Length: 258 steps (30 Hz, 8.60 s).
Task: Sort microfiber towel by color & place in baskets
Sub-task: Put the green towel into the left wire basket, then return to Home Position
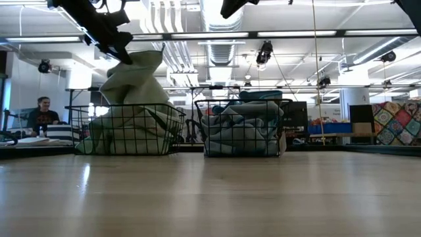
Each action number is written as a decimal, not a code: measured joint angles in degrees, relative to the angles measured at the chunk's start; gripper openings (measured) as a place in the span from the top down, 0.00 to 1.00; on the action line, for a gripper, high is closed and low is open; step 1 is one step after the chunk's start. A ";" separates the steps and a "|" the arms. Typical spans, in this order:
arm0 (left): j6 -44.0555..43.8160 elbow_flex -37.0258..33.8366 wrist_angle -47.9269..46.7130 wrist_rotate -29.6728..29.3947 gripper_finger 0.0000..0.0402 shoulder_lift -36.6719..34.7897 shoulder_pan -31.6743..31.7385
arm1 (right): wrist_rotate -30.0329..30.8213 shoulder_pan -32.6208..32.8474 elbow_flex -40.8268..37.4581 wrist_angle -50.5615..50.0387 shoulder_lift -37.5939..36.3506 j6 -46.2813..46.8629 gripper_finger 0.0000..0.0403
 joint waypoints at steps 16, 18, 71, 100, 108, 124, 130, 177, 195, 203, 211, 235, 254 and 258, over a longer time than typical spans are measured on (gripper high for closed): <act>-0.41 0.00 0.01 -4.40 0.65 0.04 0.36 | -0.04 0.00 0.00 -0.33 0.00 1.46 0.80; -0.41 0.00 0.00 -4.69 0.63 0.07 0.36 | -0.04 0.00 0.00 -0.63 0.00 1.51 0.80; -15.54 25.17 -15.06 15.35 0.60 -6.08 -11.79 | -0.19 0.28 0.00 -1.23 -15.93 -0.70 0.80; -25.58 34.53 -37.28 28.52 0.60 -6.28 -11.81 | -0.47 0.44 -3.82 -9.24 -19.89 0.33 0.80; -22.61 28.78 -32.66 32.18 0.60 -8.96 -11.77 | -0.05 0.44 -19.55 -4.48 -27.69 1.94 0.80; -20.92 9.55 -14.74 38.81 0.60 -23.95 -11.77 | -0.07 0.44 -51.75 20.49 -47.02 6.52 0.80; -20.93 0.62 -5.89 40.31 0.60 -29.08 -11.77 | -0.07 0.44 -62.85 30.90 -52.19 8.60 0.80; -25.72 -38.97 38.68 46.70 0.60 -41.94 -11.77 | -1.51 0.42 -109.75 80.35 -69.84 16.37 0.80; -22.16 -39.02 38.66 48.27 0.60 -42.60 -11.81 | -1.37 0.42 -124.45 100.39 -79.80 18.66 0.80; -21.21 -41.89 40.23 48.27 0.60 -43.75 -11.81 | 0.11 0.42 -126.67 100.82 -81.55 19.36 0.80; -23.81 -47.79 48.15 48.27 0.60 -45.52 -11.77 | 0.18 0.40 -128.28 100.82 -81.76 19.91 0.80; -23.75 -49.07 44.28 48.25 0.60 -46.46 -11.81 | 2.10 0.39 -133.61 100.75 -81.88 25.46 0.80; -23.45 -49.09 34.21 48.25 0.60 -46.10 -11.81 | 2.10 0.39 -133.68 96.99 -81.88 26.14 0.80; -23.73 -49.11 32.99 48.25 0.60 -46.10 -11.81 | 1.99 0.39 -133.68 94.25 -81.88 26.35 0.80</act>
